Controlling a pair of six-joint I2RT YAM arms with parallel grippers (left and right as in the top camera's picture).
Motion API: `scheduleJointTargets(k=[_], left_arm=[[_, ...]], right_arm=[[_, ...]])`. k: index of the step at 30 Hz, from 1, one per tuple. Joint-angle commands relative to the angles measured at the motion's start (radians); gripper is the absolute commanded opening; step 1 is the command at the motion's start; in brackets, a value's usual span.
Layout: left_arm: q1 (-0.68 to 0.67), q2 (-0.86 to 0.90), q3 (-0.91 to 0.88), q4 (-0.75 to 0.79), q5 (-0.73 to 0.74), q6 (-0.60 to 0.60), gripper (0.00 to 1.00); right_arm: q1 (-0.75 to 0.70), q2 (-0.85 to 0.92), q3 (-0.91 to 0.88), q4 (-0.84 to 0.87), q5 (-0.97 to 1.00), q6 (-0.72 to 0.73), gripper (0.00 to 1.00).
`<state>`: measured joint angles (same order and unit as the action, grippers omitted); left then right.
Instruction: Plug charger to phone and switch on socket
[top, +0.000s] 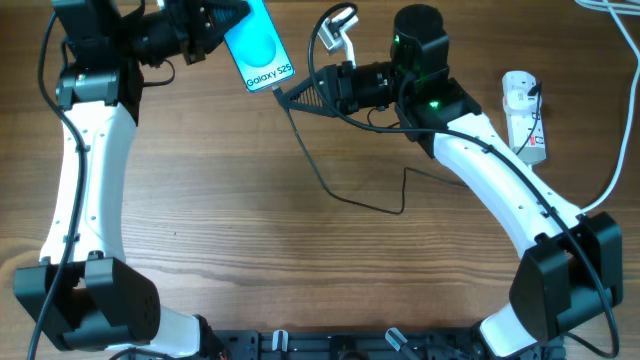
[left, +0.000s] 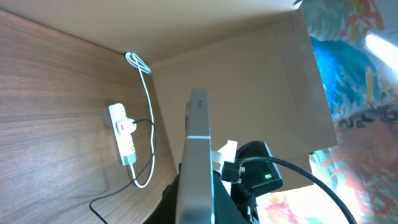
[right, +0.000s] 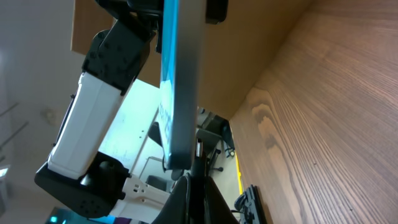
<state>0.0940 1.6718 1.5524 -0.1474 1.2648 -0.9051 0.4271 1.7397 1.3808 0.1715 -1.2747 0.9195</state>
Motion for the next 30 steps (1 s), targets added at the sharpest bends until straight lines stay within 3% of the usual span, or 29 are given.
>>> scheduleJointTargets(k=[1,5,30], left_arm=[[0.007,-0.002,0.005,0.026,0.036,-0.019,0.04],[0.014,-0.002,0.005,0.04,0.036,-0.019,0.04],[0.014,-0.002,0.005,0.114,0.055,-0.071,0.04]], right_arm=[[-0.002,0.005,0.018,0.054,-0.046,0.002,0.04],[-0.005,0.005,0.018,0.126,-0.088,0.025,0.04],[-0.01,0.005,0.018,0.13,-0.109,0.024,0.04]])
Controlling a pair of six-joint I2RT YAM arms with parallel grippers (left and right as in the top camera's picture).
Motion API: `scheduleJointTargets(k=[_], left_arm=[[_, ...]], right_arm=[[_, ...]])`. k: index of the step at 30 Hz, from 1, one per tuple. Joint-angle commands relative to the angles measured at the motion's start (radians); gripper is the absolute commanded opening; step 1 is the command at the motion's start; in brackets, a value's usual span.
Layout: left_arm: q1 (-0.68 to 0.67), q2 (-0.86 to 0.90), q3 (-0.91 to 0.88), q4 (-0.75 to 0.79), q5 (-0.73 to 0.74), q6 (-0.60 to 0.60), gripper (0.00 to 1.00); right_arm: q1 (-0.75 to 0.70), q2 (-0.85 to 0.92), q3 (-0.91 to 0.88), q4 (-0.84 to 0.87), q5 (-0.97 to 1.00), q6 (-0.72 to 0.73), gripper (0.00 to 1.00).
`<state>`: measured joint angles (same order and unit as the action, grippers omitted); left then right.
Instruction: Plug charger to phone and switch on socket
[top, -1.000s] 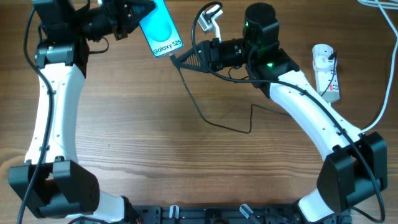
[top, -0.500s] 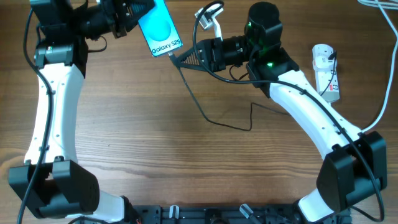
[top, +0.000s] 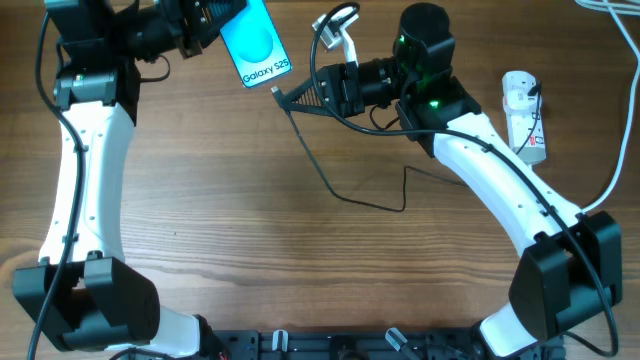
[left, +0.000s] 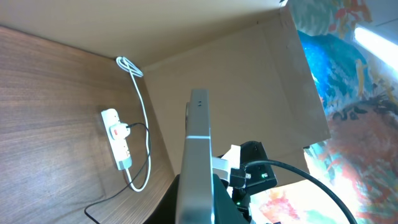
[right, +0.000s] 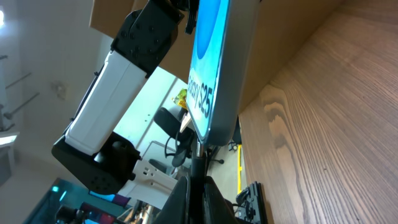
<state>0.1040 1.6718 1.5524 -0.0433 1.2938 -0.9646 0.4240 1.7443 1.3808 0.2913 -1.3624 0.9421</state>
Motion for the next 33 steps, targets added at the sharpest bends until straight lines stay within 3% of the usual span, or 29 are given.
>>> scheduleJointTargets(k=[1,33], left_arm=[[0.005,-0.002,0.005,0.01,0.026,-0.008,0.04],[-0.013,-0.002,0.005,-0.032,0.026,0.044,0.04]], right_arm=[[-0.008,0.001,0.018,0.012,-0.022,0.002,0.04],[-0.01,0.001,0.018,0.016,-0.025,0.002,0.04]])
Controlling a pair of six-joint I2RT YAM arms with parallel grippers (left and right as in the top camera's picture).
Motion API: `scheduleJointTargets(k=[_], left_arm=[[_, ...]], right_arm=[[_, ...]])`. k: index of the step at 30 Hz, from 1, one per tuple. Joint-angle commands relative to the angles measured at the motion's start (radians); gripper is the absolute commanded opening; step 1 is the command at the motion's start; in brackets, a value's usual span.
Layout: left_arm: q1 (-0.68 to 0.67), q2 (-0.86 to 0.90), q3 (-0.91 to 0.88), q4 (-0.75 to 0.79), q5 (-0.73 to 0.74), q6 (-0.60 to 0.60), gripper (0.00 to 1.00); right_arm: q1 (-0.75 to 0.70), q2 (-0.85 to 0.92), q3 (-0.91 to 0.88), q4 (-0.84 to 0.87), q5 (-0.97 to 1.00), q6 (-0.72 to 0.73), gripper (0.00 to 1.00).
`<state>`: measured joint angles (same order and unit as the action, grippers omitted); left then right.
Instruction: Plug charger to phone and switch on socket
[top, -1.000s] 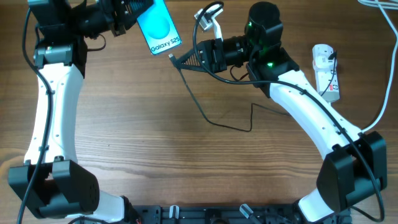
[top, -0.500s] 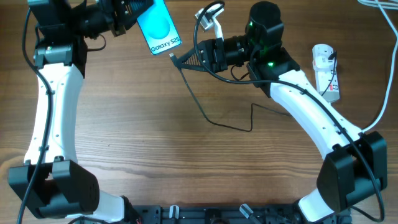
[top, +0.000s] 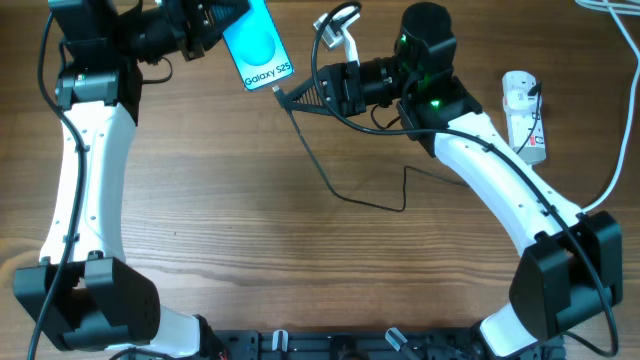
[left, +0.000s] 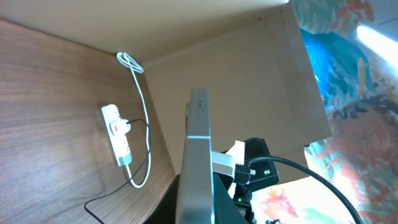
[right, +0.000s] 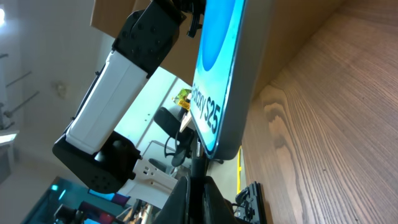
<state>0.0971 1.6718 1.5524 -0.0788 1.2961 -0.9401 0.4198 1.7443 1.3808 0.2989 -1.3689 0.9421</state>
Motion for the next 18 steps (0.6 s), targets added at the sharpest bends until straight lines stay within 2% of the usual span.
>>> scheduleJointTargets(k=[1,18], left_arm=[[-0.009,-0.002,0.005,0.003,0.024,0.02,0.04],[-0.021,-0.002,0.005,0.004,0.035,0.02,0.04]], right_arm=[[-0.005,0.001,0.018,0.008,-0.018,0.002,0.04],[-0.013,0.001,0.018,0.008,-0.011,0.005,0.04]])
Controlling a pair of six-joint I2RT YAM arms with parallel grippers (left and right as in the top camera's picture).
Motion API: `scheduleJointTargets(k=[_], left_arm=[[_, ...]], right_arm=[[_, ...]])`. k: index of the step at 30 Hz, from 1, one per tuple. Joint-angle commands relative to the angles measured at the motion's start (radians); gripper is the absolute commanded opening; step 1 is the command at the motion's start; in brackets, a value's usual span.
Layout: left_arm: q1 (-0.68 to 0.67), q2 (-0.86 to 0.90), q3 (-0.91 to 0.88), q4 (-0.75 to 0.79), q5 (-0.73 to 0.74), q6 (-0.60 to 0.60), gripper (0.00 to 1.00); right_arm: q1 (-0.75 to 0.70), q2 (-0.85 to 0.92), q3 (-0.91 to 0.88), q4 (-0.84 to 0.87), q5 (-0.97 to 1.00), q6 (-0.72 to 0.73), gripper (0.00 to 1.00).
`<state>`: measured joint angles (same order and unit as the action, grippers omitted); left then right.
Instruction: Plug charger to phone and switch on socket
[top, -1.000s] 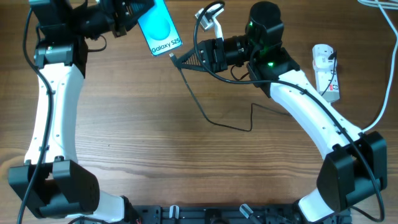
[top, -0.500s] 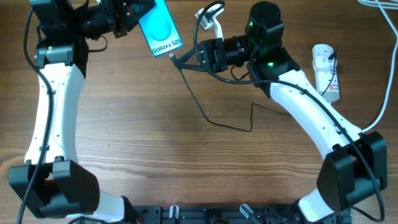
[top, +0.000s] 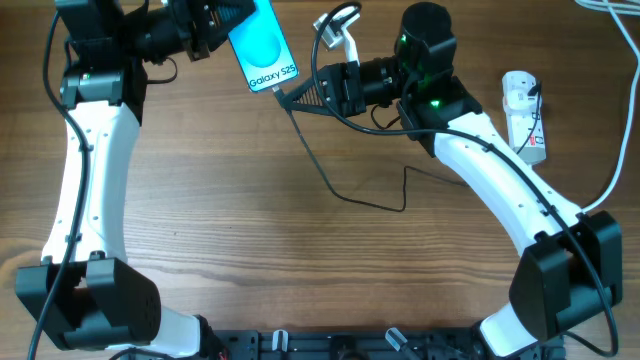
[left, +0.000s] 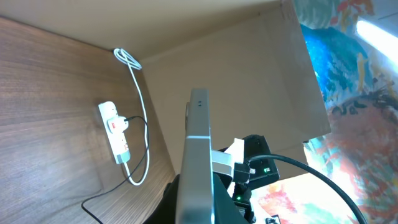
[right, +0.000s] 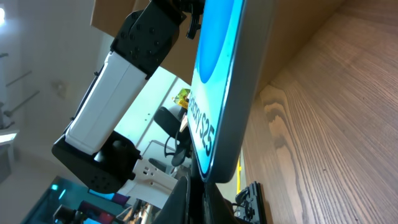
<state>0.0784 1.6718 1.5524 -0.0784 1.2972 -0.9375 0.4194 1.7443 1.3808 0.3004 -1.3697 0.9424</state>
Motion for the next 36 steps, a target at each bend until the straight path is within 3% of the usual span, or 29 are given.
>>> scheduleJointTargets(k=[1,23,29,36], left_arm=[[-0.003,-0.002,0.005,0.003,0.038,0.018,0.04],[-0.088,-0.002,0.005,0.002,-0.006,0.048,0.04],[-0.099,-0.002,0.004,-0.106,-0.012,0.124,0.04],[-0.141,-0.002,0.004,-0.119,-0.014,0.15,0.04]], right_arm=[[-0.016,0.001,0.018,0.006,-0.01,0.004,0.04],[-0.034,0.0,0.018,0.042,-0.003,0.032,0.04],[-0.034,0.0,0.018,0.144,0.01,0.112,0.04],[-0.034,0.0,0.018,0.174,0.037,0.133,0.04]])
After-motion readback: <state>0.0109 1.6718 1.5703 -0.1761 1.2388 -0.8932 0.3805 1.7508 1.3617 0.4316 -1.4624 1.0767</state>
